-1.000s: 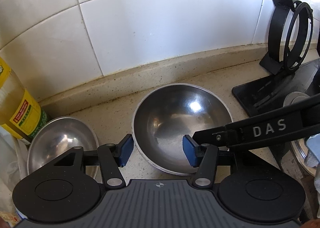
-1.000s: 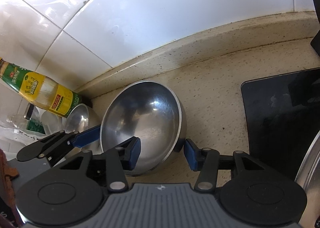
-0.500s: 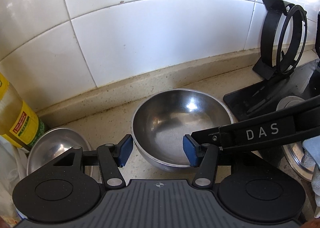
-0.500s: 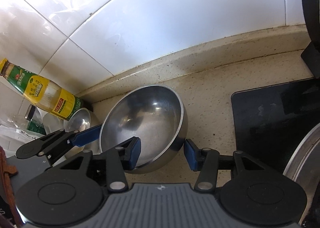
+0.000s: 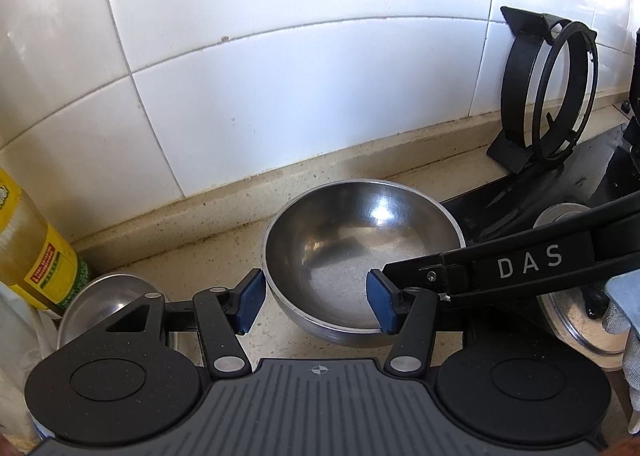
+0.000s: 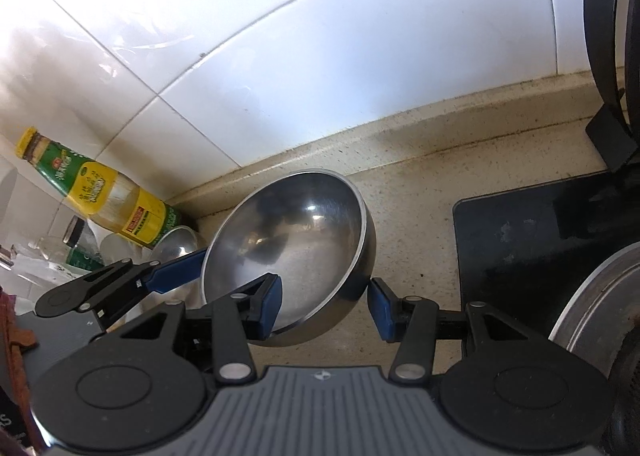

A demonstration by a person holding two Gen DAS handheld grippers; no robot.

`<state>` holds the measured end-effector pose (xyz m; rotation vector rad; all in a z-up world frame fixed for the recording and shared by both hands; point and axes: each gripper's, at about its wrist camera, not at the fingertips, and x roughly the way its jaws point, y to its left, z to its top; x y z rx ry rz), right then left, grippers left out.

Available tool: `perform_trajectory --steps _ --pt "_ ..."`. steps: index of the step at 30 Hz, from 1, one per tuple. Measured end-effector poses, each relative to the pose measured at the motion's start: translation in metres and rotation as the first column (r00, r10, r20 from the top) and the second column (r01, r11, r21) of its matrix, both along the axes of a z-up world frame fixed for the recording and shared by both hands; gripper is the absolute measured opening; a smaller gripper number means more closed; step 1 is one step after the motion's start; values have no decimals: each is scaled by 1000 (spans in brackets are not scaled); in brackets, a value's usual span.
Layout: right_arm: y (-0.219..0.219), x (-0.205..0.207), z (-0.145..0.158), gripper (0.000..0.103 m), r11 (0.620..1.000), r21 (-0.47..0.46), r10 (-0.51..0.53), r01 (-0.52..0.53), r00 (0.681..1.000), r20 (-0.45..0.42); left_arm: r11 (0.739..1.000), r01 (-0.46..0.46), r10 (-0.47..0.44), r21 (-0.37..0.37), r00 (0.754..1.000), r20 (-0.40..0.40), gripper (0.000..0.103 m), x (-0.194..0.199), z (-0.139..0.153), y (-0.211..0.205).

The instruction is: Organize plates and bowls

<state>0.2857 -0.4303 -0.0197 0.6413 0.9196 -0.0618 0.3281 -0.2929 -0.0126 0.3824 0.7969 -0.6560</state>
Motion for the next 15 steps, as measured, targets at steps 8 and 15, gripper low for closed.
perform_trajectory --steps 8,15 --pt "20 -7 25 51 999 -10 40 -39 998 47 999 -27 28 -19 999 38 63 -12 20 14" --pt "48 -15 53 51 994 -32 102 -100 991 92 996 -79 82 -37 993 90 63 -31 46 39"
